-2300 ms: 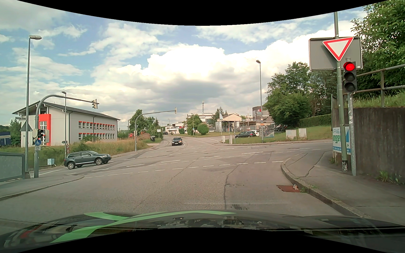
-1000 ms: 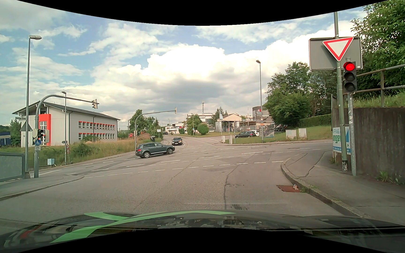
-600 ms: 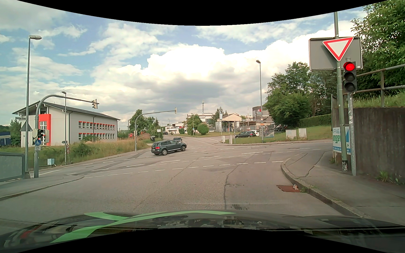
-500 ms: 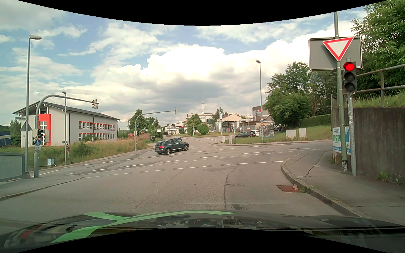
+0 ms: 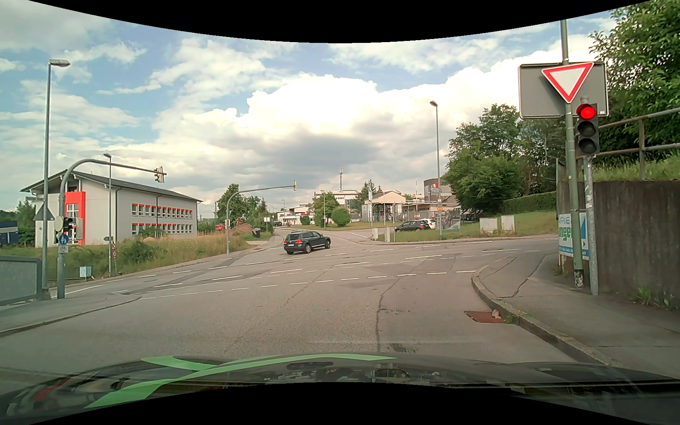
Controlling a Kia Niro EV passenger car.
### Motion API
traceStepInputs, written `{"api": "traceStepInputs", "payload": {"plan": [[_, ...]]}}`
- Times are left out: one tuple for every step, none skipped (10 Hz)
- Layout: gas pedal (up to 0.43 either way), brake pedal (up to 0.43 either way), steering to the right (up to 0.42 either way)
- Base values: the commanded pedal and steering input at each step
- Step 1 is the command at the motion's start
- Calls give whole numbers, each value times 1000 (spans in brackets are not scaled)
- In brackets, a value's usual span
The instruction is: Follow the waypoints while adhering to traffic rules and regulations
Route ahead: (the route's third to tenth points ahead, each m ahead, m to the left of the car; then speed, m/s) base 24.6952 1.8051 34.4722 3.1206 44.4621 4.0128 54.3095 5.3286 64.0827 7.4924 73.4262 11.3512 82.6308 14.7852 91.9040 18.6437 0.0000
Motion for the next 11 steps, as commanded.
{"api": "traceStepInputs", "payload": {"plan": [[0, 598, -13], [0, 598, -14], [0, 591, -13], [0, 591, -14], [0, 591, -14], [0, 591, -13], [0, 591, -13], [0, 598, -13], [0, 591, -13], [0, 598, -13], [0, 598, -13]]}}
